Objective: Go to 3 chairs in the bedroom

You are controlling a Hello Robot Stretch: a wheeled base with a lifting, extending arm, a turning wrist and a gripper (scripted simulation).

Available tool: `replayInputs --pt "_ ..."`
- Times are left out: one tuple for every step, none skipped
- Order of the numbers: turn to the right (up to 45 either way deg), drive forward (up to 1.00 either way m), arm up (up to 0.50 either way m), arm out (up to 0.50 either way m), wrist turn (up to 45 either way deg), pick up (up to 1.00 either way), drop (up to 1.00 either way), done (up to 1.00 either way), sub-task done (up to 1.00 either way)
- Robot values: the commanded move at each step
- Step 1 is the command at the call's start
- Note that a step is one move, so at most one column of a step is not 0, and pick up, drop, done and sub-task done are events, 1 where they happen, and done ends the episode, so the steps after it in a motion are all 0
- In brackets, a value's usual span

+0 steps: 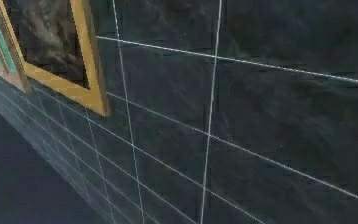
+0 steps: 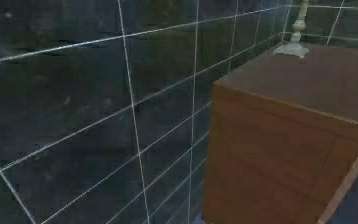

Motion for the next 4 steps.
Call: replayInputs --pt "-45.0 0.0 0.0 0.0 0.0 0.0 0.0 0.0 0.0" --pt "-6.0 0.0 0.0 0.0 0.0 0.0 0.0 0.0 0.0" --pt "0.0 0.45 0.0 0.0 0.0 0.0 0.0 0.0 0.0" --pt "-15.0 0.0 0.0 0.0 0.0 0.0 0.0 0.0 0.0"
